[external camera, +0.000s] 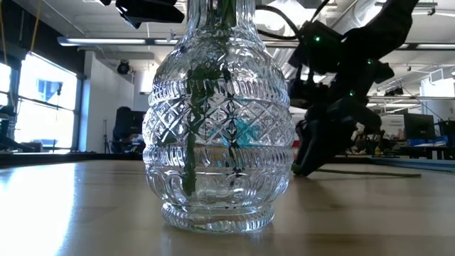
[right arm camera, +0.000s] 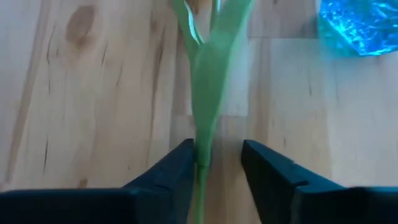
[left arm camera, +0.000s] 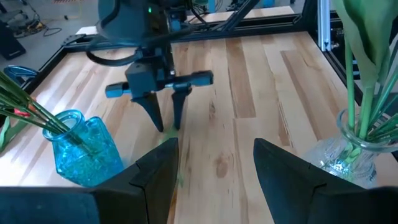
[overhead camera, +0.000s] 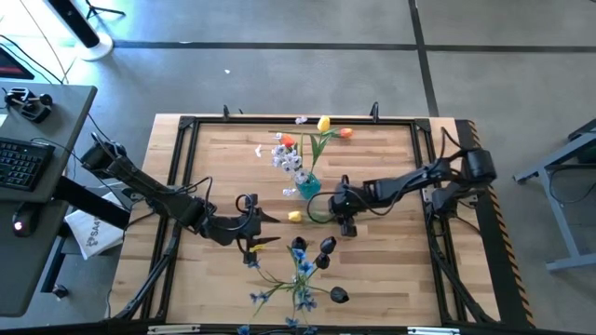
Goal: Sort flowers into vase by color
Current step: Put the yellow tulip into the blue vase, then put the orange tulip into the blue vase
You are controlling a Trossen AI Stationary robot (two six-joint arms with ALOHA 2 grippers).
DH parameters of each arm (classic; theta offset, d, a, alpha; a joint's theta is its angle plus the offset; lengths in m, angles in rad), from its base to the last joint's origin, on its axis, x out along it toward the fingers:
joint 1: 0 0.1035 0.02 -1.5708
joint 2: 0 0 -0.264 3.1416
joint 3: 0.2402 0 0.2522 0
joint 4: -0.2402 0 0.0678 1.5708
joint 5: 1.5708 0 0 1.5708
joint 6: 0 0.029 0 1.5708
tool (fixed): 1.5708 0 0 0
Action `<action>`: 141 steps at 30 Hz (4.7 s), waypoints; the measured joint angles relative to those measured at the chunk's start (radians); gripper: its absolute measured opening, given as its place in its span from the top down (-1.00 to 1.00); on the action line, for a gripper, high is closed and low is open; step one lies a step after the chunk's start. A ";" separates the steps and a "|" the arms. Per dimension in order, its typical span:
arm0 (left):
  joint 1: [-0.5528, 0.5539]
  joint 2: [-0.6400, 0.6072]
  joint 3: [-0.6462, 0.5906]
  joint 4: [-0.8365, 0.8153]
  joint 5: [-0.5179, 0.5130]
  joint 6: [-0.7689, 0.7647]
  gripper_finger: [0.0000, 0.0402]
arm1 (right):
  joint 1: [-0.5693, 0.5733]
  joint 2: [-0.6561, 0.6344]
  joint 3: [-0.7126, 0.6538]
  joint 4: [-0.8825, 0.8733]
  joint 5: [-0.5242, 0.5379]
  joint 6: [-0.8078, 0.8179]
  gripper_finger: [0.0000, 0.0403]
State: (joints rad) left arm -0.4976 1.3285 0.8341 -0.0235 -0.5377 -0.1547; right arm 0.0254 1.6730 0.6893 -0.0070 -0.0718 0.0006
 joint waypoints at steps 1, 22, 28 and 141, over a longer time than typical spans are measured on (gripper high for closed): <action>0.000 0.000 0.000 0.000 0.000 0.000 0.02 | 0.000 0.013 0.008 -0.003 -0.001 0.001 0.37; -0.096 0.000 0.000 -0.250 -0.182 -0.219 0.02 | 0.057 -0.488 -0.329 0.765 0.004 0.062 0.99; -0.100 0.000 0.000 -0.243 -0.206 -0.218 0.02 | 0.015 -0.473 -0.422 1.387 0.038 -0.032 1.00; -0.019 -0.001 0.000 -0.376 -0.100 -0.418 0.02 | -0.482 -0.458 0.032 -0.330 0.371 0.209 0.03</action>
State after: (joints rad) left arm -0.5171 1.3277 0.8337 -0.3995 -0.6373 -0.5726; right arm -0.4562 1.2151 0.7216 -0.3368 0.2996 0.2100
